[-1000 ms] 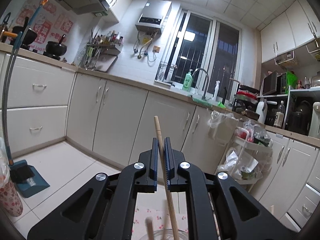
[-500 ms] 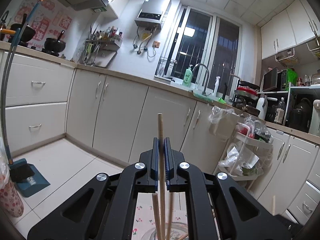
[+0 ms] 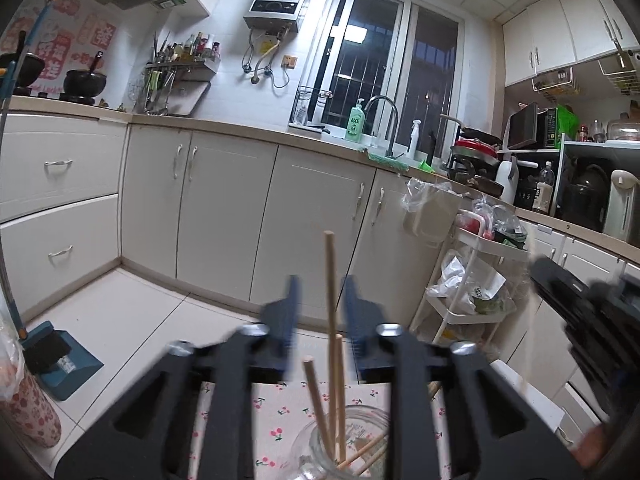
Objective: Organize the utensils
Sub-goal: 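Open the left tool, then the right tool, dropping the sticks into the jar, then withdraw both open tools from the jar back to the remaining sticks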
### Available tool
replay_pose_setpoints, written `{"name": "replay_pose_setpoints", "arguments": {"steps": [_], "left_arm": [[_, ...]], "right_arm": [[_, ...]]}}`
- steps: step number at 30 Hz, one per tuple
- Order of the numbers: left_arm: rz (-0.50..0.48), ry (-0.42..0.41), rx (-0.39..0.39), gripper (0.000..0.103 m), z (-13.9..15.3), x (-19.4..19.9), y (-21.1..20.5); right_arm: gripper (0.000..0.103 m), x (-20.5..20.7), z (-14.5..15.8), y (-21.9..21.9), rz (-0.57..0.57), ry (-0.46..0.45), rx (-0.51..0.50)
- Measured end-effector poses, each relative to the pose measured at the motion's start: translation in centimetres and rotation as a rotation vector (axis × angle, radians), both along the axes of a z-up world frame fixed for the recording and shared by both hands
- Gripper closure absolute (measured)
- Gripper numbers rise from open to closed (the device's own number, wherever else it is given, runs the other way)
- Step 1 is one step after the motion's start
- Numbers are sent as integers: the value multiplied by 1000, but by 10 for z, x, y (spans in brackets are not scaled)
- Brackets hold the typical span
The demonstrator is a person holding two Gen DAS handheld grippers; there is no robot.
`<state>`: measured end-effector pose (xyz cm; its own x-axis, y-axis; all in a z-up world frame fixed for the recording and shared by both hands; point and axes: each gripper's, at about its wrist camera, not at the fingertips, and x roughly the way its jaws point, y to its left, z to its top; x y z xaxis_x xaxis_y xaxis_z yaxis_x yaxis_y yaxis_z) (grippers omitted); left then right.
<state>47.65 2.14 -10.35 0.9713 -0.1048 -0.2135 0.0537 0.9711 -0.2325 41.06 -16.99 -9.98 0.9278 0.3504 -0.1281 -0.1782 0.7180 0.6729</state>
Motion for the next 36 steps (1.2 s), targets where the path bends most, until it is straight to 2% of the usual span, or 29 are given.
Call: {"name": "replay_pose_setpoints", "arguments": {"steps": [4,10,16,20,22,23,24,27,30,32,36], "left_arm": [[4,-10,-14,50,7,-13,16],[33,-5,-94,37,9,-36,44],[61,15,-112,31,3,-50,64],[83,45,-130,30,-4,-51,75],[94,55,-139,30,-5,-53,78],[96,59,-139,30,-5,-54,78],[96,64,-138,30,-5,-57,78],[92,78,-128,29,-2,-67,74],[84,97,-122,27,1,-80,69],[81,124,-111,26,1,-92,64],[54,214,-87,26,-11,-112,52]], "right_arm": [[97,13,3,11,-41,-40,-7],[97,28,-4,35,-59,-72,-110],[97,32,-17,56,-24,-79,-235],[96,17,-26,66,34,-70,-308],[87,9,-26,69,61,-62,-334],[72,2,-24,68,68,-59,-341],[62,-3,-23,66,75,-55,-346],[62,-24,-17,51,87,-35,-357],[61,-47,-17,25,87,51,-352],[61,-64,-25,8,102,141,-358],[61,-98,-62,-21,153,375,-353]]}}
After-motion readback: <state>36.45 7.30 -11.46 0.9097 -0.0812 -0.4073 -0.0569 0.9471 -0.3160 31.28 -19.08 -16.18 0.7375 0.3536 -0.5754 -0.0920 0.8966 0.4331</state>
